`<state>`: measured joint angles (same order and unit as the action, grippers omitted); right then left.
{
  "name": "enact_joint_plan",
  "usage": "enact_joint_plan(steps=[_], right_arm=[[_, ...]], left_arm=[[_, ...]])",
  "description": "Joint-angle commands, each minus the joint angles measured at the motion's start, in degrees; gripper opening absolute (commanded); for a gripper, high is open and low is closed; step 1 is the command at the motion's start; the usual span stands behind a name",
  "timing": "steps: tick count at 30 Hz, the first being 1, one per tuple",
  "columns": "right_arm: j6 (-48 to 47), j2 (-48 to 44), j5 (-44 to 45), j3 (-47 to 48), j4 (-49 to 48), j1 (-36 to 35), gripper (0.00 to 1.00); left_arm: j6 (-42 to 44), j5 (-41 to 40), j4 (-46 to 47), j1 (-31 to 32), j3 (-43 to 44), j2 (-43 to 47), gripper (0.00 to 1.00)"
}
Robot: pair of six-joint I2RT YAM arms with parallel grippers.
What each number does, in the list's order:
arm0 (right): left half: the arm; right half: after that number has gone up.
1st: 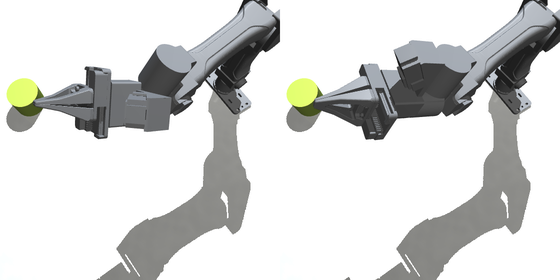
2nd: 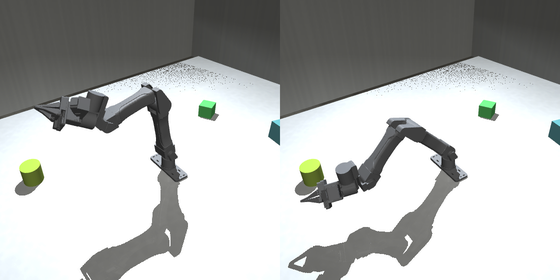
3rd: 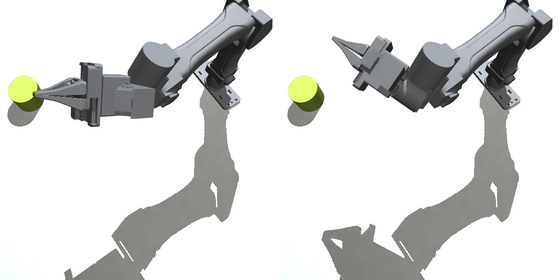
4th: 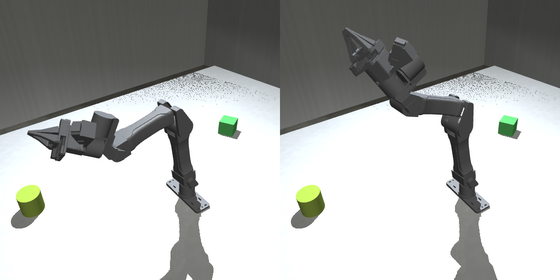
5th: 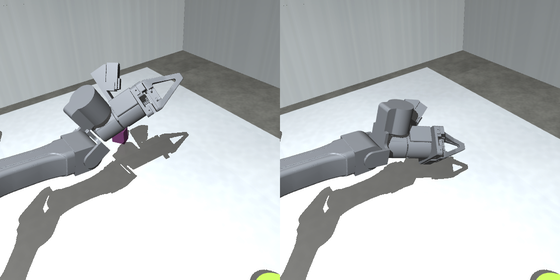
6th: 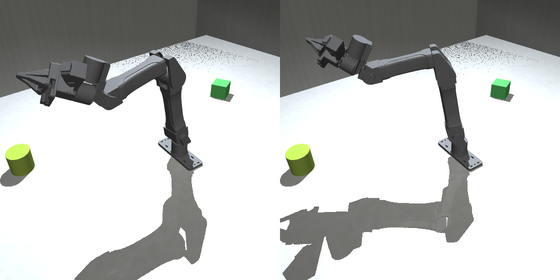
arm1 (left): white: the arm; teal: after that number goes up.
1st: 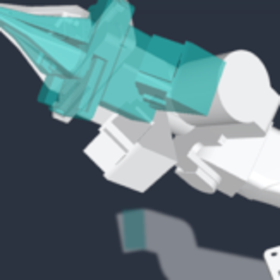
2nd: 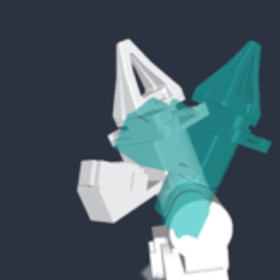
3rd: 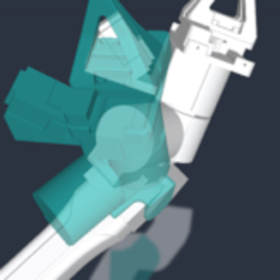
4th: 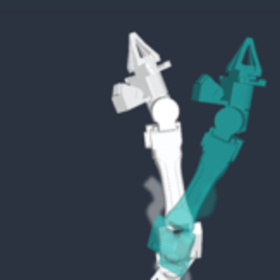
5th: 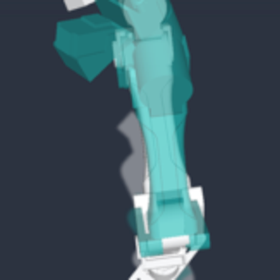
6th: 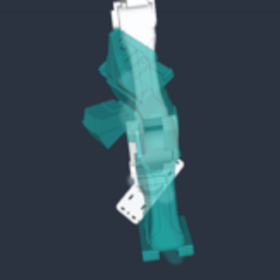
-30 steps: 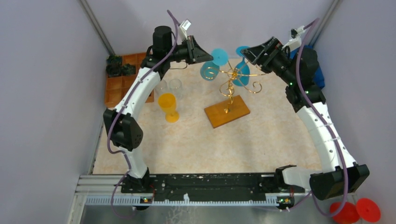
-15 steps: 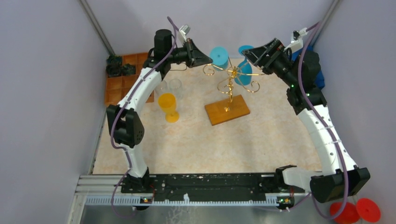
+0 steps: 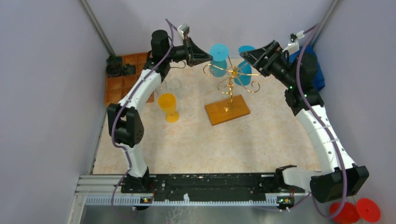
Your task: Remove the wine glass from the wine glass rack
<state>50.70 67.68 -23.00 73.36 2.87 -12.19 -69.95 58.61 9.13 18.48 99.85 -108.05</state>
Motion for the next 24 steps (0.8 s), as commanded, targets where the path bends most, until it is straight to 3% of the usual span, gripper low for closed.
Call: enact_joint_plan(steps=[1,15,24], right_arm=[[1.86,-0.24,-1.89,-0.09,-4.68,0.42,0.92],[2.68,-0.06,-2.81,-0.72,-5.47,0.54,0.92],[3.18,0.37,-3.63,-1.09,-6.07,1.2,0.92]], left_arm=[[-2.11,1.47,1.1,-0.11,4.15,0.64,0.0],[-2.45,0.9,-0.68,-0.11,8.99,-4.95,0.0],[-2.78,0.85,-2.7,-0.03,16.41,-9.77,0.0]])
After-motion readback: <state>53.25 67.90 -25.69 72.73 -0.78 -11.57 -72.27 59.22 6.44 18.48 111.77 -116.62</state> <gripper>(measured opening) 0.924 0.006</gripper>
